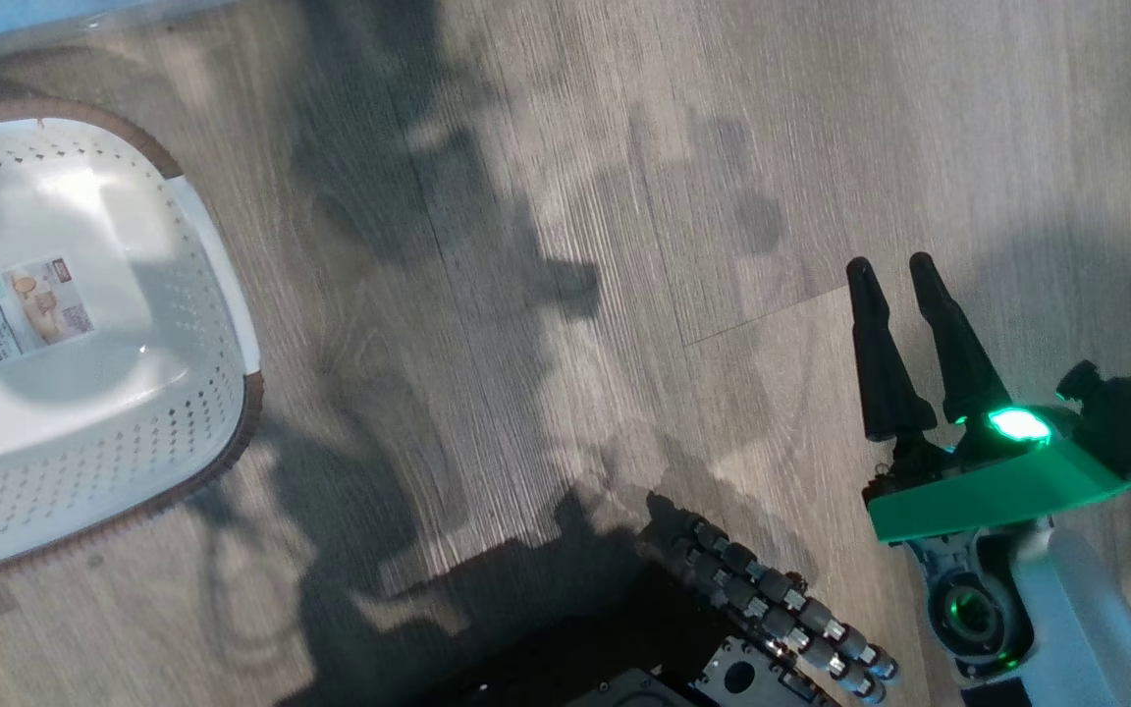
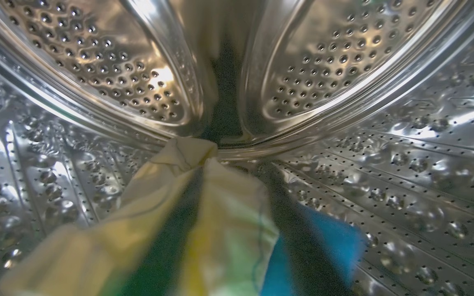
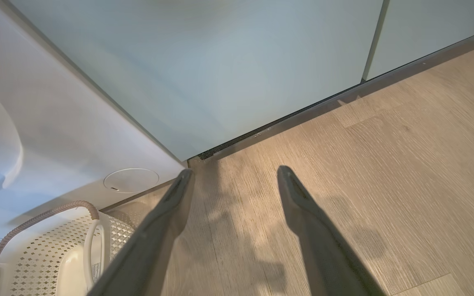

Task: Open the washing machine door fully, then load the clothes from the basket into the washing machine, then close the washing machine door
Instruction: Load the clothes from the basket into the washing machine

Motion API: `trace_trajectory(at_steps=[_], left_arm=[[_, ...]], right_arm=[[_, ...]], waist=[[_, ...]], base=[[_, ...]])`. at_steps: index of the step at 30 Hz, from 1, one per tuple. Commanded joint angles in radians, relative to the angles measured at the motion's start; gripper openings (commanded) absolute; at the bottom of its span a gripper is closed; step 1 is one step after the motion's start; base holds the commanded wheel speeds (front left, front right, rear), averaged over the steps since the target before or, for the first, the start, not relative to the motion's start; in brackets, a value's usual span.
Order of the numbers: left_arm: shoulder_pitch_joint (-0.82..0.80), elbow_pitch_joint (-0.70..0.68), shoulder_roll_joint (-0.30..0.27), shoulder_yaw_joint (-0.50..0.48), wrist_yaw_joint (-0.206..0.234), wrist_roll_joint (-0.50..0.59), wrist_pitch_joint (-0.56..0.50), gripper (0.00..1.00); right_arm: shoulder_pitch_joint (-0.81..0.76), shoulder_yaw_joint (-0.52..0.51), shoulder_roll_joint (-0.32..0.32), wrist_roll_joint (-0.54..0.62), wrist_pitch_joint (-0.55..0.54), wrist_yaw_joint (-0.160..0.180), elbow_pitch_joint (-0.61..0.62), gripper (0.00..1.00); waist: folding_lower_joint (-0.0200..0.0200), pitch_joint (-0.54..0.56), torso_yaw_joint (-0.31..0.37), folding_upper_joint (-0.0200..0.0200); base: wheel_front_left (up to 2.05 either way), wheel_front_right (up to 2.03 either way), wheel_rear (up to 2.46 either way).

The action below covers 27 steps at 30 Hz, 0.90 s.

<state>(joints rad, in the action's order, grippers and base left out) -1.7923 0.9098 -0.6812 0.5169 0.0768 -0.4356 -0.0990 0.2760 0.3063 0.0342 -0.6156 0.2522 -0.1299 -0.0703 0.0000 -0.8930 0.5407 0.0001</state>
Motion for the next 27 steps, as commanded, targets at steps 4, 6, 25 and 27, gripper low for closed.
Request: trace_trajectory(at_steps=[4, 6, 25, 27], left_arm=[[-0.046, -0.006, -0.014, -0.002, -0.018, -0.011, -0.017, 1.00], [-0.046, -0.004, -0.015, -0.002, -0.019, -0.014, -0.015, 1.00], [0.184, -0.114, 0.011, -0.017, -0.014, -0.103, 0.072, 1.00], [0.227, -0.144, 0.010, -0.023, -0.008, -0.118, 0.084, 1.00]], right_arm=[[-0.003, 0.018, 0.016, 0.009, 0.010, -0.001, 0.014, 1.00], [0.003, 0.020, 0.016, 0.013, 0.010, -0.001, 0.011, 1.00], [0.016, -0.068, 0.016, 0.124, 0.010, -0.001, -0.002, 1.00], [0.010, -0.082, 0.016, 0.138, 0.010, -0.001, -0.002, 1.00]], waist=[[0.0000, 0.006, -0.002, -0.0001], [0.0000, 0.010, -0.003, -0.0001], [0.0000, 0.103, -0.127, -0.0001], [0.0000, 0.115, -0.143, -0.0001]], base=[[0.00, 0.00, 0.00], [0.00, 0.00, 0.00], [0.00, 0.00, 0.00], [0.00, 0.00, 0.00]])
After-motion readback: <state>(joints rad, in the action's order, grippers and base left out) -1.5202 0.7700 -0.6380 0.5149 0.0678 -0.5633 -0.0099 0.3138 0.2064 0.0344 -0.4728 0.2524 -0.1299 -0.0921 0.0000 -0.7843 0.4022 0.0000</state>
